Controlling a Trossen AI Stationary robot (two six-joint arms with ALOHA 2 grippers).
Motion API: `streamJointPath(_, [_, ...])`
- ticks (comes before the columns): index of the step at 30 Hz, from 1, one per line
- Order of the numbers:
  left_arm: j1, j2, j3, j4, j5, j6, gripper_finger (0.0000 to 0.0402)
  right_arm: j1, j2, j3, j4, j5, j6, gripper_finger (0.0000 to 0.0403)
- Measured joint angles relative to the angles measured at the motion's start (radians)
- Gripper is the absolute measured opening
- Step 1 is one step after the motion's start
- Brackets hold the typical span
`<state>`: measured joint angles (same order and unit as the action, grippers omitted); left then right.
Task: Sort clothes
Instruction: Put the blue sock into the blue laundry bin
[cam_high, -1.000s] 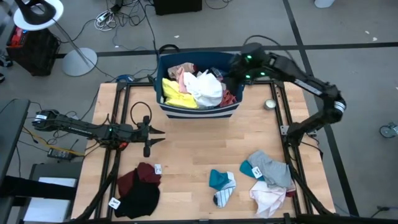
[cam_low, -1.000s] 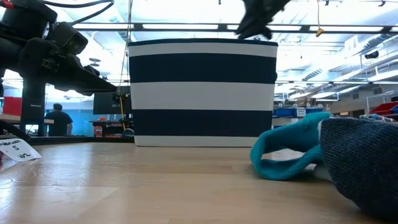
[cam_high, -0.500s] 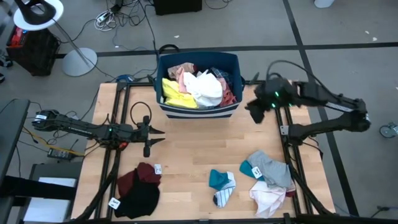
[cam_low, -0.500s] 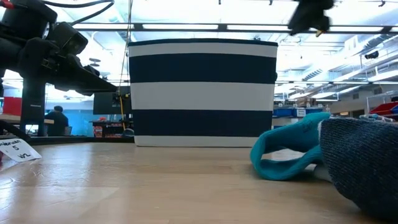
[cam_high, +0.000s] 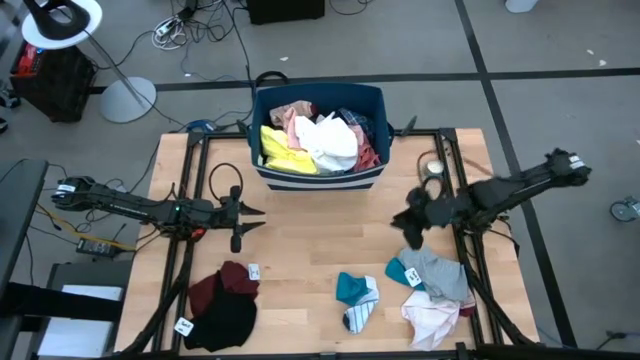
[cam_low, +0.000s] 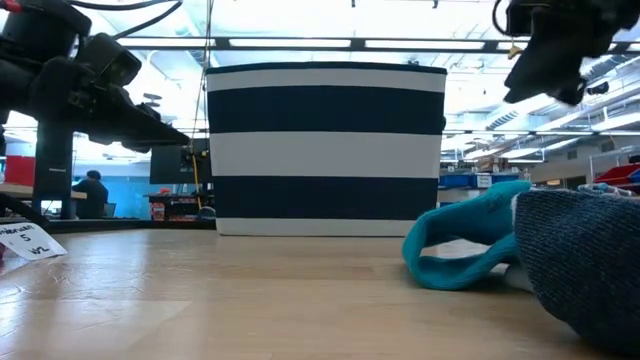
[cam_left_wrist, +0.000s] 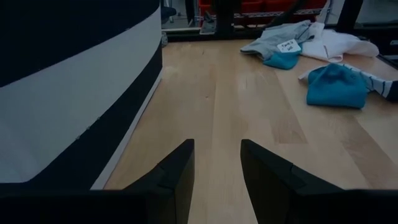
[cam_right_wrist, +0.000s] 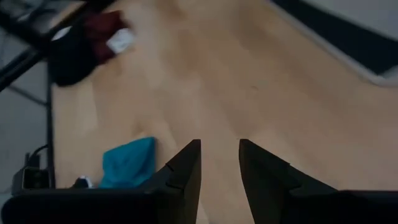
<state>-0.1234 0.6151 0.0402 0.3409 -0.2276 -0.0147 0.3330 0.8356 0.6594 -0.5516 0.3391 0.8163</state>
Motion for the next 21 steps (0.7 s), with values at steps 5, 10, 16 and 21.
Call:
streamJointPath(5, [0.0, 0.0, 0.0, 0.006, 0.0, 0.0, 0.0136, 0.035, 0.121, -0.113, 0.319, -0.001, -0.136, 0.0109])
streamJointPath(10, [0.0, 0.0, 0.0, 0.006, 0.0, -0.016, 0.0136, 0.034, 0.267, -0.154, 0.503, -0.033, -0.247, 0.0111])
streamJointPath(16, [0.0, 0.0, 0.0, 0.005, 0.0, -0.016, 0.0136, 0.034, 0.451, -0.154, 0.706, -0.066, -0.329, 0.0112])
streamJointPath(21, [0.0, 0.0, 0.0, 0.004, 0.0, -0.016, 0.0136, 0.034, 0.575, -0.154, 0.853, -0.137, -0.362, 0.0113])
